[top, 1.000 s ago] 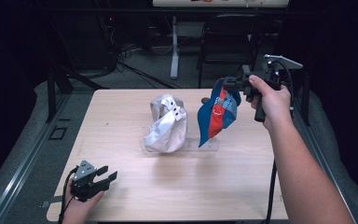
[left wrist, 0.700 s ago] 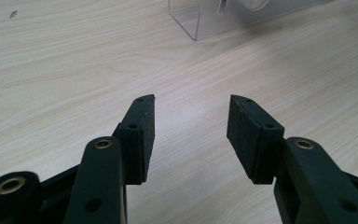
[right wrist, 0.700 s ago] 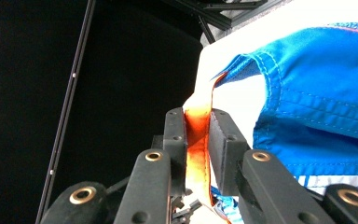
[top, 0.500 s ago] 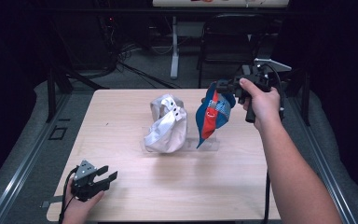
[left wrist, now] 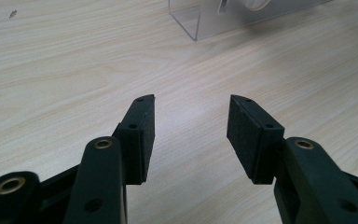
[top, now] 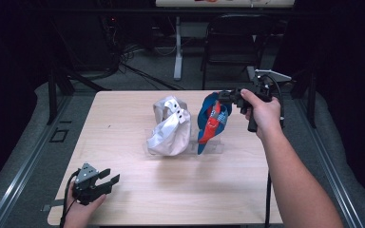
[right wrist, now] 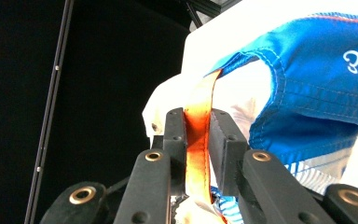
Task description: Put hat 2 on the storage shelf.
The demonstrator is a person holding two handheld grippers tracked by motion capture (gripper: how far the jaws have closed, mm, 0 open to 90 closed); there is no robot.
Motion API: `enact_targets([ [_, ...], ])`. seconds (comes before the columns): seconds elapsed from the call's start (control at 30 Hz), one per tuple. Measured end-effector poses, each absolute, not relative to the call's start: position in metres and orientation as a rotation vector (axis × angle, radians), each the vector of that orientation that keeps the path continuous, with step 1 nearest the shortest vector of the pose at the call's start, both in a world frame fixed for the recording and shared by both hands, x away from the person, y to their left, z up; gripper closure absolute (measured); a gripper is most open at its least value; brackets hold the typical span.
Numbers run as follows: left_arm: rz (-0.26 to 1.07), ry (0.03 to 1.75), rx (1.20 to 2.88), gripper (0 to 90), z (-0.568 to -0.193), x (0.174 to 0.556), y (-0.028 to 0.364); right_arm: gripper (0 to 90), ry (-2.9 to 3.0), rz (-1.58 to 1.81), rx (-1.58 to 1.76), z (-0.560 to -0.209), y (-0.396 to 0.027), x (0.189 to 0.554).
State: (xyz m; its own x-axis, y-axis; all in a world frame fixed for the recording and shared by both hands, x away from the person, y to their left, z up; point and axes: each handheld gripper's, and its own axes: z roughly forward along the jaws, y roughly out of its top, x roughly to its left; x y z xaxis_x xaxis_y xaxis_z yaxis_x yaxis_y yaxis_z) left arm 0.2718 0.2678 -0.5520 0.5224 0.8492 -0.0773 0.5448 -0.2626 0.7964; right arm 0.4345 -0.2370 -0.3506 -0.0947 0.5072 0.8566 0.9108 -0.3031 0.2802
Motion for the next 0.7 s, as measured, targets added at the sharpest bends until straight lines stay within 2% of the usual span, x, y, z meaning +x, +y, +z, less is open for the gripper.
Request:
enact_targets([
  [0.7,0.470,1.145,1.951,52.1,-0.550,0.271,0.269,76.9,-1.619,-1.343,-1.825,-0.356,-0.246,0.423],
])
